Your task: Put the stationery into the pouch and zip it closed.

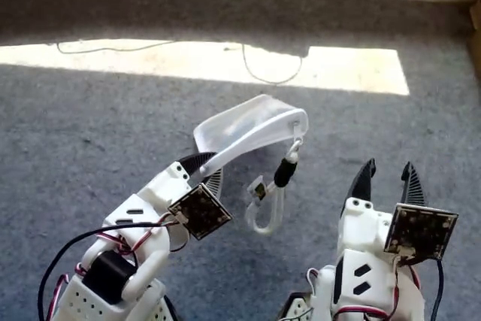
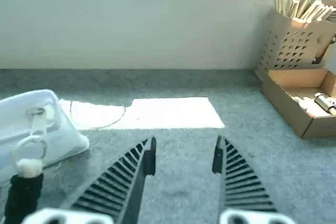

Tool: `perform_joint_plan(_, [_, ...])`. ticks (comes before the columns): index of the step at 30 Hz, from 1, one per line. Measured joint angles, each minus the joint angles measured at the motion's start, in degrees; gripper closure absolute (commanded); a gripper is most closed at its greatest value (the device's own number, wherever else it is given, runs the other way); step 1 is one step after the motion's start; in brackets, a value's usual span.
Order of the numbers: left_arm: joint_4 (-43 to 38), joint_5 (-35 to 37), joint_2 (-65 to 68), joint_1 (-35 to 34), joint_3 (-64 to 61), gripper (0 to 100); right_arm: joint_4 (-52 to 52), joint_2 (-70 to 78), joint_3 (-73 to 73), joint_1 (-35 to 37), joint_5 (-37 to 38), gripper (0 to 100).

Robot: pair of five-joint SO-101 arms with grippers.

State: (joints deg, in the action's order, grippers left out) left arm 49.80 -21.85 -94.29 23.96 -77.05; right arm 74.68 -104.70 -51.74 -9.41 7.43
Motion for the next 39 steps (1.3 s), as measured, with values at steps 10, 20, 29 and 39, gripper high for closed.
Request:
perform_joint_plan(10, [6.95, -0.09, -0.26, 2.46, 0.35, 98, 6.86, 0.00, 0.00, 6.68, 0.44, 98.8])
perform_joint_plan(20, [9.49, 0.26, -0.09, 3.96, 0.35, 86, 6.95, 0.00, -9.05, 12.22, 0.44, 98.8])
perform_joint_plan(29, [12.22, 0.26, 0.44, 3.43, 0.26, 80, 6.95, -0.09, -16.88, 14.59, 0.26, 99.3])
perform_joint_plan(39, [14.59, 0.26, 0.44, 3.60, 0.26, 78, 6.95, 0.00, -18.64, 14.95, -6.24, 99.3])
